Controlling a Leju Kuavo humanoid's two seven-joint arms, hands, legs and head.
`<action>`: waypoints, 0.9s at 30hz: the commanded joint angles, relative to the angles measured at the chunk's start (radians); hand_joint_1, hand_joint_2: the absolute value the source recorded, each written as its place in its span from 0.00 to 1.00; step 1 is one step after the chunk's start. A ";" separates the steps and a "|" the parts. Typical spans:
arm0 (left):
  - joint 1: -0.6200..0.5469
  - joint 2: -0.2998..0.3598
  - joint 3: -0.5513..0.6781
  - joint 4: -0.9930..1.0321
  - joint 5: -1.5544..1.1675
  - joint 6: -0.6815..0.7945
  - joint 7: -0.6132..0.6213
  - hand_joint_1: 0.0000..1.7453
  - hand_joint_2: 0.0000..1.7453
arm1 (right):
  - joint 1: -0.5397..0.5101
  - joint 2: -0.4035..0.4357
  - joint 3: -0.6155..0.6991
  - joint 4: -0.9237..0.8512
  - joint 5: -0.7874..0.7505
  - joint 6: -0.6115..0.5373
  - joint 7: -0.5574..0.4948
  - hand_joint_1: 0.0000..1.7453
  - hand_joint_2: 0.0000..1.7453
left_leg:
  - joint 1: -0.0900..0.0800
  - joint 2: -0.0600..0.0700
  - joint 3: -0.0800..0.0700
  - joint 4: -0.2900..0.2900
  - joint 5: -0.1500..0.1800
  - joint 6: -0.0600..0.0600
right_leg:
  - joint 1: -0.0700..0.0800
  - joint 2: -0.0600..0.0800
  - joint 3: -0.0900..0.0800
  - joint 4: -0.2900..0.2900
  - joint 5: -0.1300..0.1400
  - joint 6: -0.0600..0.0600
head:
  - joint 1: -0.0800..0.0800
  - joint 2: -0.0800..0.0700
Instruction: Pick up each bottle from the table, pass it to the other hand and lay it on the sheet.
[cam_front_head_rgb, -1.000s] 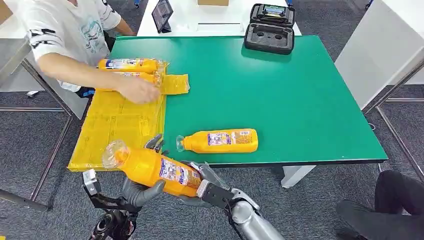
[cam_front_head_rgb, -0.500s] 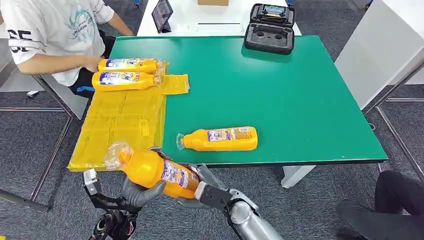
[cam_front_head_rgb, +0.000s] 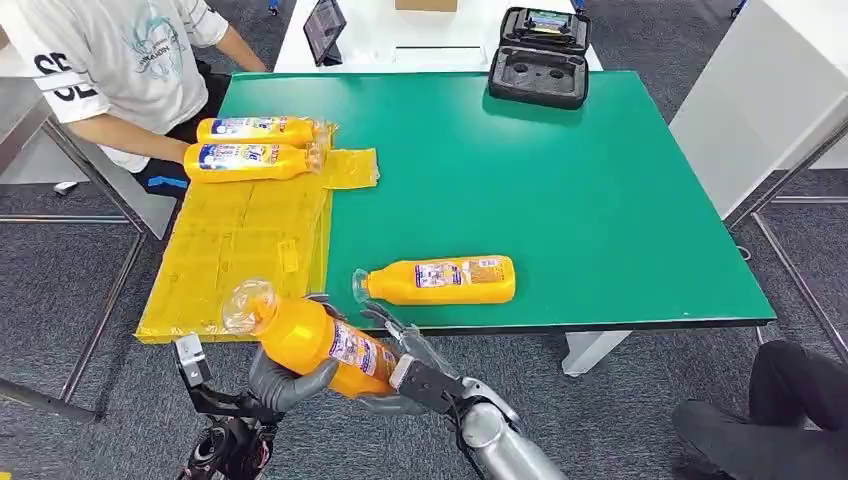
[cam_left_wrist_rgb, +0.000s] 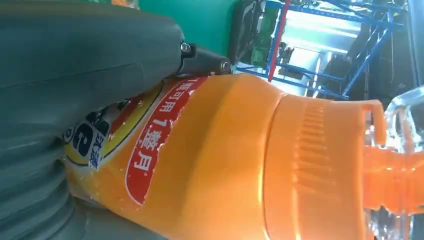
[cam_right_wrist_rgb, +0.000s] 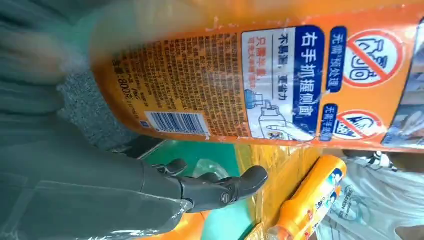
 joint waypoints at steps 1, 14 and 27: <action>-0.017 0.017 0.054 0.008 -0.043 0.086 0.029 1.00 1.00 | -0.002 -0.001 -0.053 -0.046 -0.055 -0.026 0.003 0.00 0.00 | 0.001 0.001 0.002 0.000 -0.001 -0.002 | 0.001 0.000 0.002 0.000 0.000 -0.001 | 0.000 0.000; -0.149 0.085 0.177 -0.019 -0.387 0.417 0.051 1.00 1.00 | 0.059 -0.044 -0.010 -0.317 -0.098 -0.036 -0.001 0.00 0.00 | 0.002 -0.001 0.002 0.001 -0.001 -0.003 | 0.002 -0.001 0.003 0.000 -0.001 -0.002 | 0.000 0.000; -0.334 0.223 0.174 0.100 -0.587 0.538 0.102 1.00 1.00 | 0.022 -0.060 0.036 -0.276 -0.206 0.000 -0.005 0.00 0.00 | 0.003 -0.001 0.004 0.000 -0.001 -0.004 | 0.003 -0.001 0.005 -0.001 -0.001 -0.003 | 0.000 0.000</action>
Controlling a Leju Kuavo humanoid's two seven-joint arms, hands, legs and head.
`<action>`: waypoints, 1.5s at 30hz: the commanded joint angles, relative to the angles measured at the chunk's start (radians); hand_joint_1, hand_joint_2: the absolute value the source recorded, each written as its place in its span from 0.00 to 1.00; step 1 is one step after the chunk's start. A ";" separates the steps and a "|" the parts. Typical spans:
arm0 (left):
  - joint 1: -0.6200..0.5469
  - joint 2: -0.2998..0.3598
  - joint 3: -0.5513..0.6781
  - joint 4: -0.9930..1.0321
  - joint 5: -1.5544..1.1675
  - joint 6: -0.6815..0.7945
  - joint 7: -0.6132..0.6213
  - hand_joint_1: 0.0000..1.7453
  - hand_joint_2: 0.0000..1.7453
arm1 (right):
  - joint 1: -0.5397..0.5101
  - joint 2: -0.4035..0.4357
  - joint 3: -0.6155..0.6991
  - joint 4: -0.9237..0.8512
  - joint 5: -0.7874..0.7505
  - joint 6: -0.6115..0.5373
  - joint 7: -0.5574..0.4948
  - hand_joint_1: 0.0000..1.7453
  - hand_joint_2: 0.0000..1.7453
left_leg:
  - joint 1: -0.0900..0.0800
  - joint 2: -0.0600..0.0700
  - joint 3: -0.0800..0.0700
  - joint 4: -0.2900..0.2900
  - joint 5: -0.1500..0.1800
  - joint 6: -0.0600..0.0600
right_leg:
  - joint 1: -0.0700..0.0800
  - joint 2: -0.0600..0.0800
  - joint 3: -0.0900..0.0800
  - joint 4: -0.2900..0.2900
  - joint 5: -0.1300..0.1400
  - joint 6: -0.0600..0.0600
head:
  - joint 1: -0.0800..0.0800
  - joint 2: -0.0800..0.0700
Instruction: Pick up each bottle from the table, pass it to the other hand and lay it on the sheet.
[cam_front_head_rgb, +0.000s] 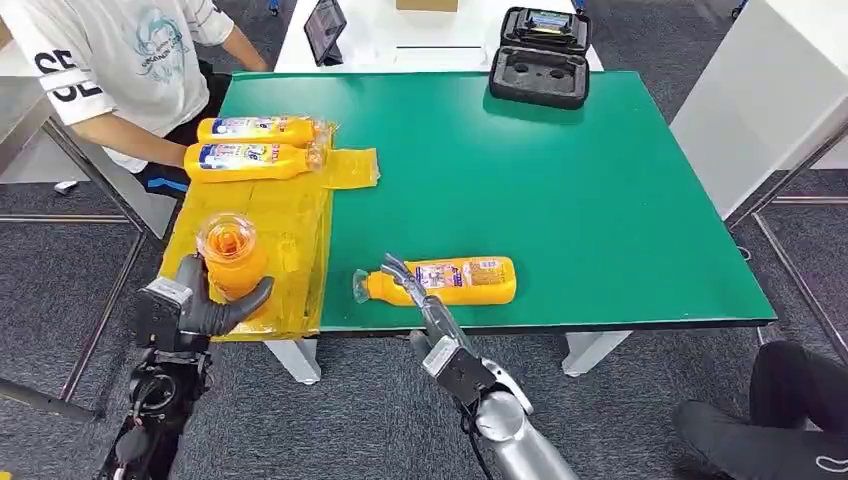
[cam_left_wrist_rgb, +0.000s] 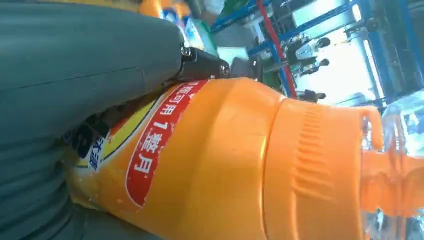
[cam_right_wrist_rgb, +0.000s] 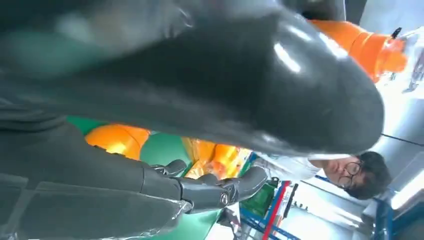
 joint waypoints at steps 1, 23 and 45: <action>-0.182 0.116 -0.028 0.139 -0.152 0.017 0.070 1.00 1.00 | -0.048 -0.027 0.049 0.053 -0.073 0.017 0.001 0.00 0.00 | 0.004 0.000 0.005 0.001 -0.002 -0.004 | 0.004 0.000 0.006 -0.001 -0.001 -0.004 | 0.000 0.000; -0.379 0.147 -0.276 0.510 -0.666 0.000 0.254 1.00 1.00 | -0.035 -0.010 0.051 0.075 -0.035 0.028 0.022 0.00 0.00 | 0.001 -0.001 0.003 -0.001 0.000 -0.002 | 0.001 -0.001 0.003 -0.001 -0.001 -0.001 | 0.000 0.000; -0.447 0.169 -0.344 0.676 -0.824 -0.058 0.310 1.00 1.00 | -0.066 0.003 0.053 0.132 -0.035 0.052 0.024 0.00 0.00 | 0.002 0.001 0.002 0.000 0.000 -0.002 | 0.002 0.000 0.002 0.000 0.000 -0.001 | 0.000 0.000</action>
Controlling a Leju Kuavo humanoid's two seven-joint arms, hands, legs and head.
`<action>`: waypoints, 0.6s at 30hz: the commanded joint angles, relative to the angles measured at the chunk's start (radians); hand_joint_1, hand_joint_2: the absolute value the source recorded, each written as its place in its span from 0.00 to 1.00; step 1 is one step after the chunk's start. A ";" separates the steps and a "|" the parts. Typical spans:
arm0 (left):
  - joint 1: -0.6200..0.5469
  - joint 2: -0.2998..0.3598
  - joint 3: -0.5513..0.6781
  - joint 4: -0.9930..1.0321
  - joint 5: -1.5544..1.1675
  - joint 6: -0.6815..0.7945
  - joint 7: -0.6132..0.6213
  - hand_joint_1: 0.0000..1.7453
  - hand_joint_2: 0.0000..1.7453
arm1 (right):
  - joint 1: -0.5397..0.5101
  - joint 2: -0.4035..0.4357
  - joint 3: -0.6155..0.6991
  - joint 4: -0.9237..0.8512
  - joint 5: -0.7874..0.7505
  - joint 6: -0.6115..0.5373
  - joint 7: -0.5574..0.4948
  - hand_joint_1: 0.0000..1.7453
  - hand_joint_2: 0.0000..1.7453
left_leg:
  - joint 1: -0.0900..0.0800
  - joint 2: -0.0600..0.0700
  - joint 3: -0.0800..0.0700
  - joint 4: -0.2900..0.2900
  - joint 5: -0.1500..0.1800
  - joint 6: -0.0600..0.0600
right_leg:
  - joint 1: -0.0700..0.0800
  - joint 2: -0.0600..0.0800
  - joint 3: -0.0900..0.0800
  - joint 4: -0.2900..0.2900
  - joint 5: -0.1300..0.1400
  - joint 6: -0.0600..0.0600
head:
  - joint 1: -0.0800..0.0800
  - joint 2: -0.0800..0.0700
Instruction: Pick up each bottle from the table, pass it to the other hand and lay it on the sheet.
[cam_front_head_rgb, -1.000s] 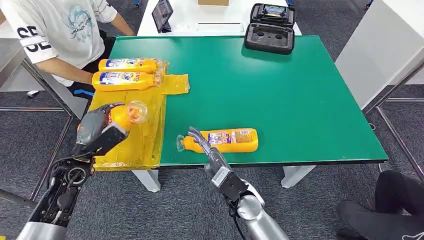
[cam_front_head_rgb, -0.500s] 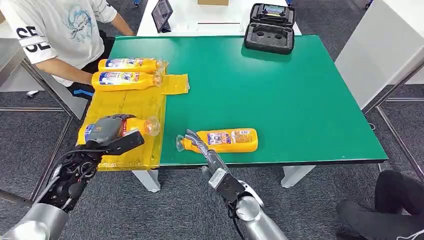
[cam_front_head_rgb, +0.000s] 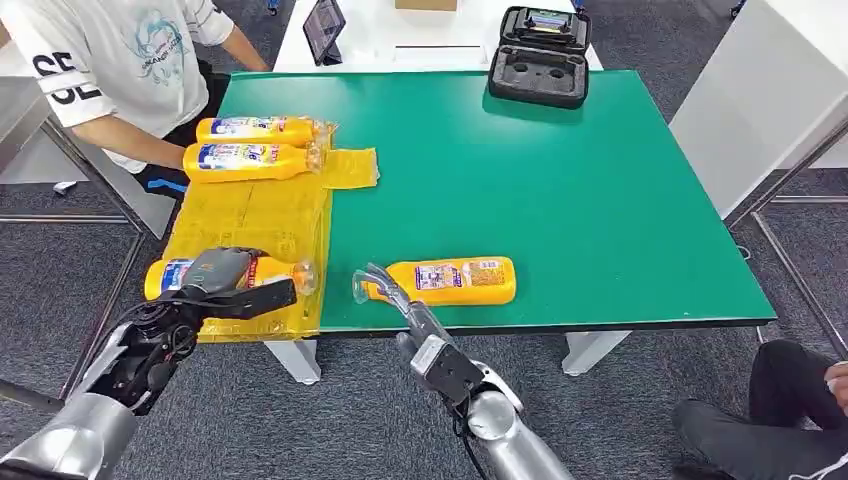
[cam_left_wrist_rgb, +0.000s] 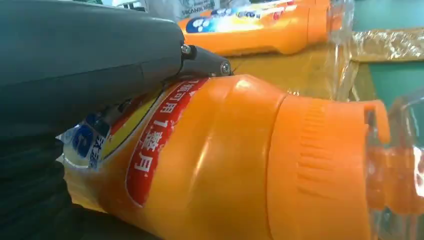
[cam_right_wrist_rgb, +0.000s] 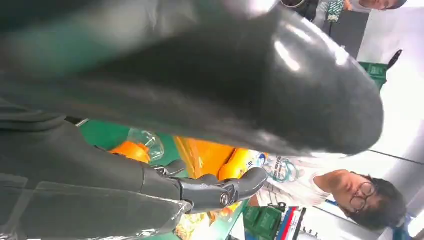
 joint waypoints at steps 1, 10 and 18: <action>-0.071 0.010 -0.058 0.107 -0.003 -0.011 -0.001 1.00 1.00 | -0.043 -0.009 0.018 0.077 -0.004 0.001 0.003 0.00 0.00 | 0.001 0.000 0.001 0.000 0.000 -0.001 | 0.001 0.000 0.001 0.000 0.000 -0.001 | 0.000 0.000; -0.123 0.020 -0.086 0.240 -0.039 -0.105 0.003 1.00 1.00 | -0.073 0.002 0.030 0.147 -0.019 0.011 0.002 0.00 0.00 | 0.002 0.001 0.003 0.000 -0.001 -0.002 | 0.002 0.001 0.003 -0.001 0.000 -0.002 | 0.000 0.000; -0.175 0.018 -0.088 0.303 -0.034 -0.173 -0.026 1.00 1.00 | -0.069 0.012 0.027 0.167 -0.026 0.009 0.000 0.00 0.00 | 0.001 0.001 0.003 0.000 0.000 -0.002 | 0.001 0.001 0.003 0.000 0.000 -0.001 | 0.000 0.000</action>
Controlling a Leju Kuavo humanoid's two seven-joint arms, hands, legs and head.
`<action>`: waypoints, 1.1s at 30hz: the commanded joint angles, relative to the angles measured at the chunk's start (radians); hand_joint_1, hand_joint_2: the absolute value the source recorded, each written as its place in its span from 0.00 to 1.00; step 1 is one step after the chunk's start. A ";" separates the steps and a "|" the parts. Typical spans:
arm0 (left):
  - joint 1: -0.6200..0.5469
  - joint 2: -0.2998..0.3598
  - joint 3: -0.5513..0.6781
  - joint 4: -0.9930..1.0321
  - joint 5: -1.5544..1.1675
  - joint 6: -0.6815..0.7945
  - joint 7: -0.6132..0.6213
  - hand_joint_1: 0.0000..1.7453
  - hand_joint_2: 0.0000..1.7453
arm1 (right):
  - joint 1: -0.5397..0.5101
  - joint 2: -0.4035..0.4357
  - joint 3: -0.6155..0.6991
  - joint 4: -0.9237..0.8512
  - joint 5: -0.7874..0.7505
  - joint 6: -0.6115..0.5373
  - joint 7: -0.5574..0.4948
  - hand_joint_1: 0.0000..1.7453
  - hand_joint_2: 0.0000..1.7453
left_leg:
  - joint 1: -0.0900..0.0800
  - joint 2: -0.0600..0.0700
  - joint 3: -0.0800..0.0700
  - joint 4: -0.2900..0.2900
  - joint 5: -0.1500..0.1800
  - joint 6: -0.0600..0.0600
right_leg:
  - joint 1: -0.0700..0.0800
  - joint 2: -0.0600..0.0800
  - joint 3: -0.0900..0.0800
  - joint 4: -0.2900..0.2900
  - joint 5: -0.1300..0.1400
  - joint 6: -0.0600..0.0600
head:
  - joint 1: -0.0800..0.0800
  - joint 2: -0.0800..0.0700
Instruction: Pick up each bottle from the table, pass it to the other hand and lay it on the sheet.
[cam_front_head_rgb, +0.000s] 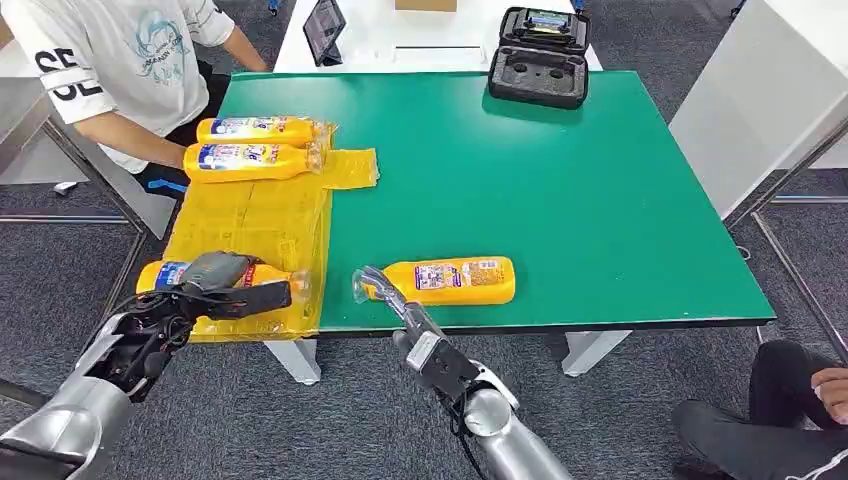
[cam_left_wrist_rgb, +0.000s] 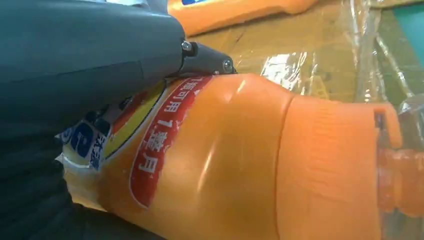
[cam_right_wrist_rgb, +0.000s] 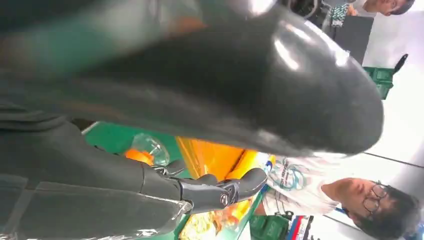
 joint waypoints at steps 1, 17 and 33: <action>-0.090 0.007 -0.060 0.170 -0.001 -0.068 -0.021 1.00 1.00 | -0.046 0.003 0.019 0.107 -0.010 0.001 0.001 0.00 0.00 | 0.002 0.002 0.004 -0.001 -0.001 -0.002 | 0.002 0.001 0.004 -0.001 0.000 -0.002 | 0.000 0.000; -0.111 -0.007 -0.069 0.222 0.009 -0.113 -0.029 1.00 1.00 | -0.028 0.002 0.016 0.098 -0.015 0.002 0.009 0.00 0.00 | 0.002 0.001 0.005 -0.001 -0.001 -0.002 | 0.002 0.001 0.005 -0.001 -0.001 -0.002 | 0.000 0.000; -0.057 0.009 -0.042 0.206 0.040 -0.081 -0.018 0.00 1.00 | -0.029 0.008 0.001 0.127 -0.016 -0.007 0.024 0.00 0.00 | 0.000 0.002 0.006 -0.002 -0.001 -0.001 | 0.000 0.002 0.005 -0.001 0.000 -0.001 | 0.000 0.000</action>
